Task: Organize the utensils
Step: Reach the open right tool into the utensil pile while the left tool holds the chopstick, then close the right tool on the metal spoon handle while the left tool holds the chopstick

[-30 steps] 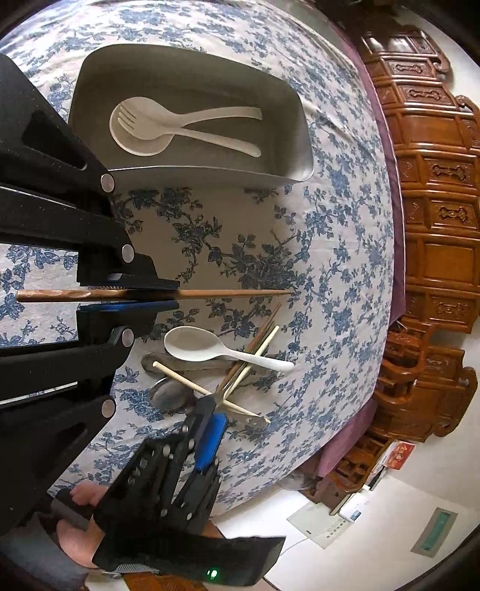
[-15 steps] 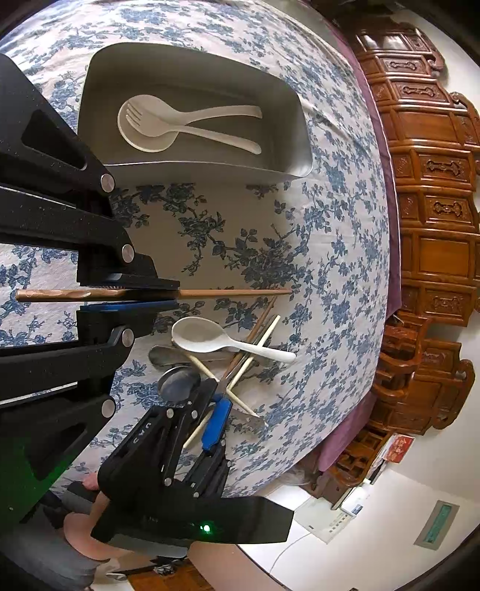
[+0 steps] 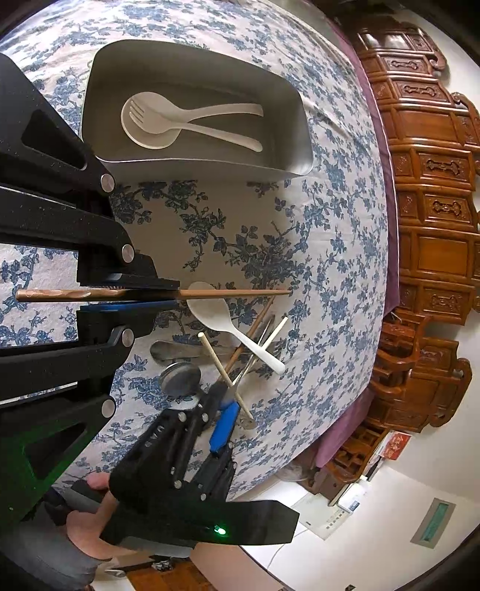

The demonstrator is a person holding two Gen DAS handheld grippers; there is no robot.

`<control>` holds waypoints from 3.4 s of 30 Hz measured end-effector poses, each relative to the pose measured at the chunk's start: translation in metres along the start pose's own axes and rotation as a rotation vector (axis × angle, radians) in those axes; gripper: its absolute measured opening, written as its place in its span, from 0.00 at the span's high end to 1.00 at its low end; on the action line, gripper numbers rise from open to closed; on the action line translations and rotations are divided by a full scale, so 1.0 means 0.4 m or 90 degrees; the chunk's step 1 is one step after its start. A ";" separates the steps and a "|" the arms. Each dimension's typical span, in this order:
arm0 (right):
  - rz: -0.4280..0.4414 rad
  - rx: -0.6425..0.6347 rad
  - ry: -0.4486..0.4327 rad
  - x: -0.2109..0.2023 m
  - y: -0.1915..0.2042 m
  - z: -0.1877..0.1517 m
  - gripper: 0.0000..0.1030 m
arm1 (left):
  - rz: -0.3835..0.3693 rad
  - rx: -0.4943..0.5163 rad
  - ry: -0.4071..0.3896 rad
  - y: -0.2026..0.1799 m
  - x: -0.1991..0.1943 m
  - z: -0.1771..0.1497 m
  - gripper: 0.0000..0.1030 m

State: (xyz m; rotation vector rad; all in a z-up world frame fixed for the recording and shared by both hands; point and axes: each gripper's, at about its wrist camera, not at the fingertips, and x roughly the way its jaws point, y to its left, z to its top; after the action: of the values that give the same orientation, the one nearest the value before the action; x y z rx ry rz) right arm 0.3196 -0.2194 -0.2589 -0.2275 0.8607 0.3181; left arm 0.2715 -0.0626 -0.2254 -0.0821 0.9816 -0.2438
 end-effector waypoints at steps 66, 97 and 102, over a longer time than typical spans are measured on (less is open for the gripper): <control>0.137 -0.062 0.140 0.083 -0.058 0.078 0.80 | -0.048 0.006 -0.018 -0.013 -0.028 -0.022 0.96; 0.113 -0.040 0.119 -0.072 -0.079 0.051 0.99 | -0.042 -0.003 -0.050 0.014 -0.091 -0.011 0.96; 0.090 -0.035 0.130 -0.052 -0.100 0.032 0.90 | -0.043 0.000 -0.054 0.019 -0.106 -0.011 0.96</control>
State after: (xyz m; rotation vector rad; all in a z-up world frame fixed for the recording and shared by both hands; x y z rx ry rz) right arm 0.3304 -0.2564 -0.2320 -0.2531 1.0741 0.4563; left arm 0.2466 -0.0451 -0.1949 -0.1254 0.8953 -0.2995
